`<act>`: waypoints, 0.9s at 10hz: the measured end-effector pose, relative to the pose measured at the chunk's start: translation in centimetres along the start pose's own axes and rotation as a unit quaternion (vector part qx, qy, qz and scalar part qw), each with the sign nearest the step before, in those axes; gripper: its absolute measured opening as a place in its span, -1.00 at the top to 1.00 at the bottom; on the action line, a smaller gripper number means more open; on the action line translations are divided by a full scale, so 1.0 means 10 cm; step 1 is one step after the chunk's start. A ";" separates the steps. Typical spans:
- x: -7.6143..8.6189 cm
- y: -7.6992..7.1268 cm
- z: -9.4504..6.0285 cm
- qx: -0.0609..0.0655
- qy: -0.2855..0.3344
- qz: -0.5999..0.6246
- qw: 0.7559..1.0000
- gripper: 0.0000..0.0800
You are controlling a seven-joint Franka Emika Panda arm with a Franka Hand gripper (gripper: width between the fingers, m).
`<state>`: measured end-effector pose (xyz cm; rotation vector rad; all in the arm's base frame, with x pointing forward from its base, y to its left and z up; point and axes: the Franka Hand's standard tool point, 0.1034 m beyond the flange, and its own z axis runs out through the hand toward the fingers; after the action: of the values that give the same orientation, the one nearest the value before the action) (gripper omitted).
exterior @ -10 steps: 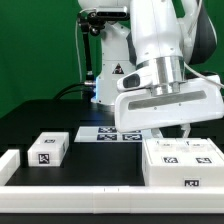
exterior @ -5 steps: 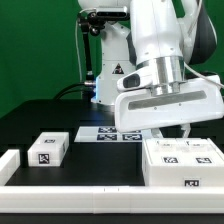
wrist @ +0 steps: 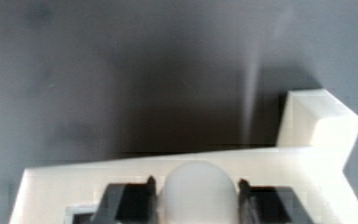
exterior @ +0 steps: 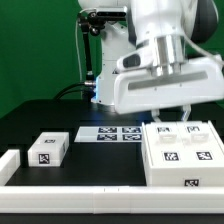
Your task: Assemble cabinet
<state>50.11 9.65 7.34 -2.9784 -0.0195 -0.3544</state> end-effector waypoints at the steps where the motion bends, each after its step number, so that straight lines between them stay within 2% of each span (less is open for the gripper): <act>1: 0.03 -0.04 -0.11 0.000 -0.010 0.003 1.000 0.47; 5: 0.01 -0.04 -0.09 0.001 -0.011 -0.001 1.000 0.47; 6: 0.05 -0.08 -0.20 0.002 -0.033 0.000 0.999 0.48; 9: 0.39 -0.13 -0.46 0.006 -0.074 0.009 0.997 0.48</act>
Offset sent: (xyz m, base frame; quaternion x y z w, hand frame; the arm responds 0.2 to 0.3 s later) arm 0.0000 0.0000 0.0000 0.0000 0.0000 0.0000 1.0000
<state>52.81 10.28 12.89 -2.9836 -0.0116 -0.1315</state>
